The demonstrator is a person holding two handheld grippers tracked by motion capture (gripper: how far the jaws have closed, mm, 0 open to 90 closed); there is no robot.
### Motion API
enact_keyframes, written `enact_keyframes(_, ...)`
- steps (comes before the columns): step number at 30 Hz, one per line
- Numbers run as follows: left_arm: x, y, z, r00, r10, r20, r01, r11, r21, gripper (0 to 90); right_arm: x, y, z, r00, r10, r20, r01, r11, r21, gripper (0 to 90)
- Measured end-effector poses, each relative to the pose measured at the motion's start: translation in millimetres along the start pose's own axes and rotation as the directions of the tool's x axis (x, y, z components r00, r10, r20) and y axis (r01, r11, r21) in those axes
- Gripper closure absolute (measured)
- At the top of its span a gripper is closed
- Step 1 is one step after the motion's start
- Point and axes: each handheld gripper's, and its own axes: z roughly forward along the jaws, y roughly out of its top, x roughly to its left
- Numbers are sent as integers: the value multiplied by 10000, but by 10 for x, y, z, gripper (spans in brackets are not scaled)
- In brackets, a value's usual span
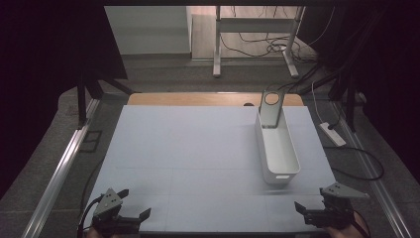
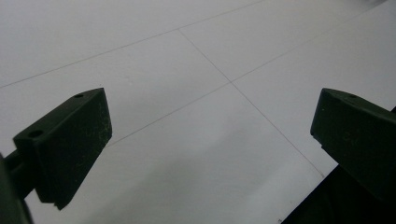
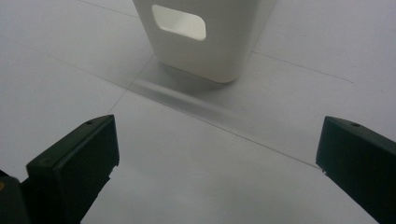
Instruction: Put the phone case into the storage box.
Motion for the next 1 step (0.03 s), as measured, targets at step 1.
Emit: enact_keyframes(1,-1,3,3,10000,6,0,-6,10000,21,0,-2,-1,5,10000,-34,23,34,10000,43,0)
